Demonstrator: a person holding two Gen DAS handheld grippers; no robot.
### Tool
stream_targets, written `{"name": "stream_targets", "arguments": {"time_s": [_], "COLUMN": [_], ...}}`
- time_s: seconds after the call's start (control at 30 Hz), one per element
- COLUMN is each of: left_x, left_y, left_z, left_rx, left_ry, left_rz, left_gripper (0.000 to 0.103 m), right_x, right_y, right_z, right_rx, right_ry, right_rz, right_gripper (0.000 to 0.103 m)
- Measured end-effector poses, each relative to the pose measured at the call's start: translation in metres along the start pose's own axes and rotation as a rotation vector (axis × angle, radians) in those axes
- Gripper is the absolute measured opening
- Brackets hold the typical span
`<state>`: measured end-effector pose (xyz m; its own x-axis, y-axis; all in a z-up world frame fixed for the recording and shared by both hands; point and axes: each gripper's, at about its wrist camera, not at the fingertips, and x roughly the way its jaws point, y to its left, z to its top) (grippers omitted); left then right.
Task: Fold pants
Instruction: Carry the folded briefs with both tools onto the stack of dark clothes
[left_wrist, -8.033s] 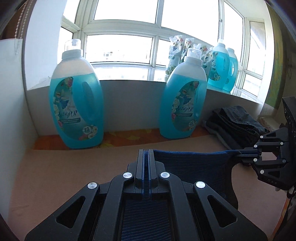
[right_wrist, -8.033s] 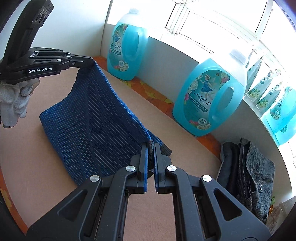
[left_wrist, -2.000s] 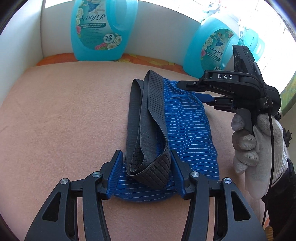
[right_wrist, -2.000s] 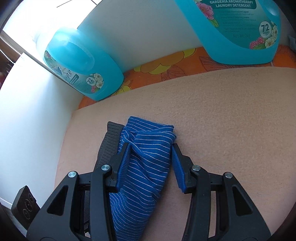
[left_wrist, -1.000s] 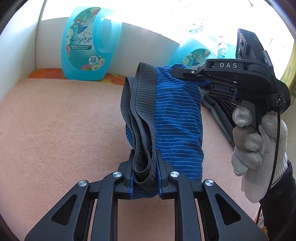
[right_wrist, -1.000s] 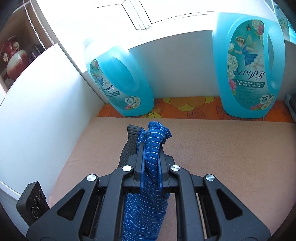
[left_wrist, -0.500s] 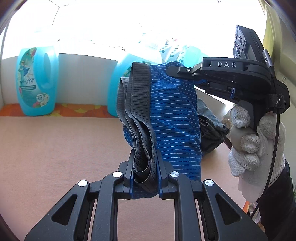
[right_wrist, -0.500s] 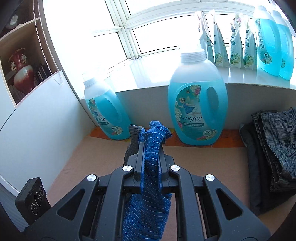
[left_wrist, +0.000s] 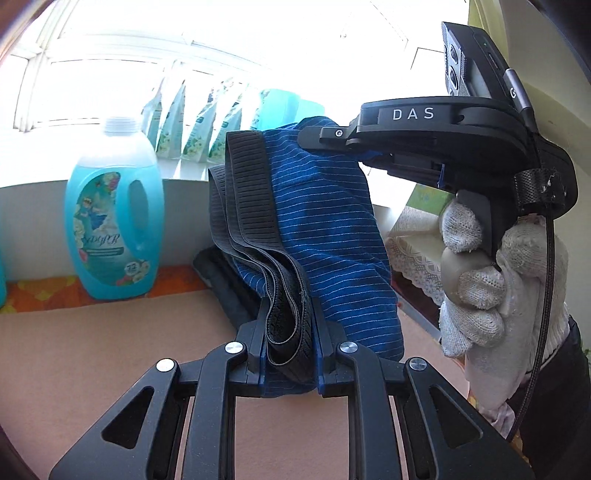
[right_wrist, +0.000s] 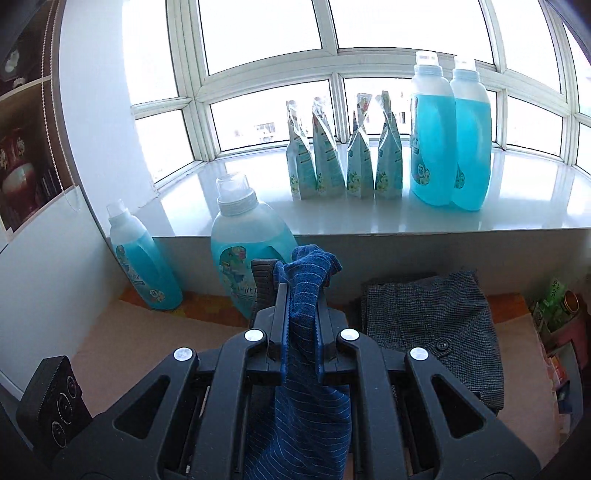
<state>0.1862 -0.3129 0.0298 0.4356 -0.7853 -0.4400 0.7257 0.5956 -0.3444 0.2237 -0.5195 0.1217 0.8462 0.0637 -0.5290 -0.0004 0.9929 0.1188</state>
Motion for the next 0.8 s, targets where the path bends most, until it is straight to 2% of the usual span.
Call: {"name": "stream_targets", "arguments": {"time_s": [0.27, 0.43, 0.53, 0.8], "left_x": [0.075, 0.101, 0.119, 0.156], "left_y": [-0.04, -0.053, -0.05, -0.033], "left_z": [0.019, 0.021, 0.022, 0.008], "left_rx": [0.011, 0.014, 0.005, -0.03], "left_ry": [0.002, -0.001, 0.005, 0.053], "left_rz": [-0.044, -0.026, -0.008, 0.05], "left_gripper": [0.016, 0.016, 0.016, 0.016], "right_x": [0.021, 0.056, 0.081, 0.138], "right_y": [-0.082, -0.113, -0.125, -0.176], "right_z": [0.021, 0.027, 0.023, -0.001], "right_rx": [0.002, 0.015, 0.003, 0.076], "right_ry": [0.015, 0.038, 0.057, 0.126], "right_rz": [-0.07, -0.041, -0.047, -0.08], "right_gripper": [0.011, 0.011, 0.011, 0.011]}}
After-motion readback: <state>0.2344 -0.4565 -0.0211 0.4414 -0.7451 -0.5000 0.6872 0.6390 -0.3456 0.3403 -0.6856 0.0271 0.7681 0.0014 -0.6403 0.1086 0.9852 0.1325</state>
